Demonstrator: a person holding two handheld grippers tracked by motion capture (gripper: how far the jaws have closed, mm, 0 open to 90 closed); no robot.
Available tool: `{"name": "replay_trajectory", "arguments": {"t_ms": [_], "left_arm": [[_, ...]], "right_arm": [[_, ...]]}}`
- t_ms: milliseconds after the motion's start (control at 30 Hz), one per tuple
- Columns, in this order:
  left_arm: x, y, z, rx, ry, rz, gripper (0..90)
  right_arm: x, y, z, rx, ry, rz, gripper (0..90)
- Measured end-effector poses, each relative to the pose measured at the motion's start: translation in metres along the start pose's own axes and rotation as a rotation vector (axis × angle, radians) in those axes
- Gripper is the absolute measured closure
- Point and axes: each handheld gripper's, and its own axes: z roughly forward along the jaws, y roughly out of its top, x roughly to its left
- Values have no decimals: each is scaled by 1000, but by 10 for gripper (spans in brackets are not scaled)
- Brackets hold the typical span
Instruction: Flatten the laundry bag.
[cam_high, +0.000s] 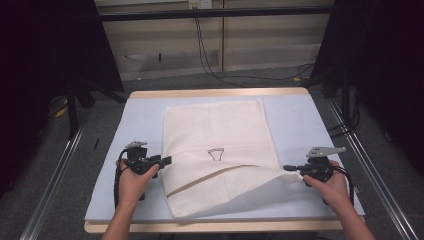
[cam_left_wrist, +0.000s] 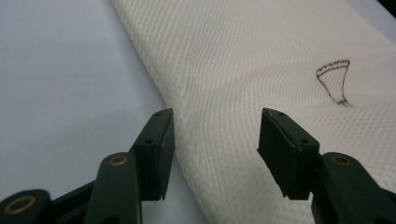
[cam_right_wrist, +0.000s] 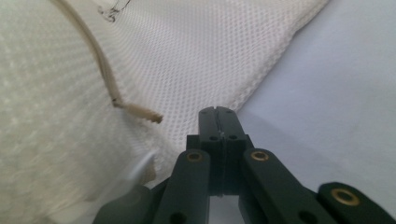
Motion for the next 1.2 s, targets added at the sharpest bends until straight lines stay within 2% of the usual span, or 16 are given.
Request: {"name": "replay_trajectory", "arguments": {"t_ms": [33,133,167,200,300,333,400,500,600,667,767,900,967,1067,1167,1200], "left_arm": [[0,-3,-2,12,0,-22,444],[-3,-17,-6,44,-29,-68,455],[-5,-21,-7,28,-40,-63,459],[-9,-23,-8,44,-48,-61,462],[-15,-23,-5,51,-32,-2,496],[-16,-24,-4,48,-20,15,528],[-19,-25,-4,50,15,77,642],[-18,-25,-4,69,24,98,825],[-19,-19,-5,80,44,140,863],[-16,-15,-6,36,82,139,863],[-7,-12,-4,-8,64,80,849],[-4,-13,-2,-4,53,73,828],[-5,-12,-1,-3,53,84,830],[-3,-10,1,-10,54,92,836],[0,-5,6,-39,62,91,838],[2,-4,7,-31,69,92,837]], "right_arm": [[3,-1,1,14,6,-22,900],[7,-1,3,26,9,-25,893],[8,-2,3,35,2,-35,880],[9,-2,4,41,-11,-35,863],[7,-1,4,20,-41,-10,821],[6,0,4,15,-45,-1,810],[6,2,6,3,-54,13,759],[7,6,11,5,-65,11,718],[9,9,15,13,-82,-4,683],[9,11,18,20,-109,-24,666],[11,12,21,31,-133,-33,649],[13,14,28,46,-120,-40,657],[14,16,29,54,-120,-37,736],[12,18,29,56,-96,-1,869],[11,24,29,34,-136,-25,882],[10,26,29,13,-146,-11,882]]}}
